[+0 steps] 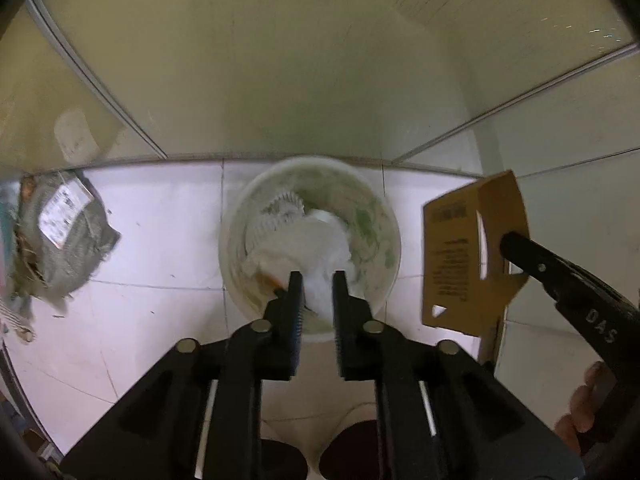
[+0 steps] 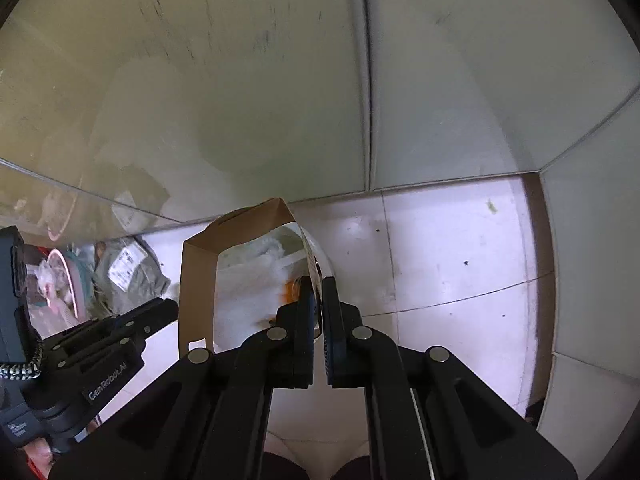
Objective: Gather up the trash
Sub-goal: 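Open the left tool to drop the tissue while the right tool drops the box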
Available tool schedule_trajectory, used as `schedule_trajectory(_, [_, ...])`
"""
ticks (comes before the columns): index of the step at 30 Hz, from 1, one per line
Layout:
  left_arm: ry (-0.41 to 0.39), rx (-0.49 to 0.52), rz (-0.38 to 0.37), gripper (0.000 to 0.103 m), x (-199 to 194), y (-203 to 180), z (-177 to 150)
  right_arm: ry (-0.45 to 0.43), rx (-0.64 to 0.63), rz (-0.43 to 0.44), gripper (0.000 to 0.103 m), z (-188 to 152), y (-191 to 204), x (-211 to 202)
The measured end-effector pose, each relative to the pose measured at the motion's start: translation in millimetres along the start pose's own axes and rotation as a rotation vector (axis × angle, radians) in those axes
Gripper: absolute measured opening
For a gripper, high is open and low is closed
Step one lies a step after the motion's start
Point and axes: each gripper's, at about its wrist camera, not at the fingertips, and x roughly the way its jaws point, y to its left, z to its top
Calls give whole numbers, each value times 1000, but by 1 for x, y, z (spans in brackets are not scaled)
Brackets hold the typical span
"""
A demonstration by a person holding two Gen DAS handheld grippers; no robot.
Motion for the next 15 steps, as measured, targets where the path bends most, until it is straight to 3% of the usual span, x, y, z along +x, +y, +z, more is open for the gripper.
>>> schedule_trajectory(3, [4,-10,-6,24,1,8,-3,17,-19,12,4,0,6,10])
schedule_trajectory(9, [-56,-45,68,25,-27,22,-1,55,-97,41,4,3,23,27])
schedule_trajectory(12, [-80,-52,93,25,-44,26,2,74,-135,61,17,3,35,25])
schedule_trajectory(14, [-89,-52,102,25,-56,25,3,83,-151,60,35,3,41,20])
schedule_trajectory(15, [-96,-52,110,25,-66,23,2,82,-155,58,38,3,42,17])
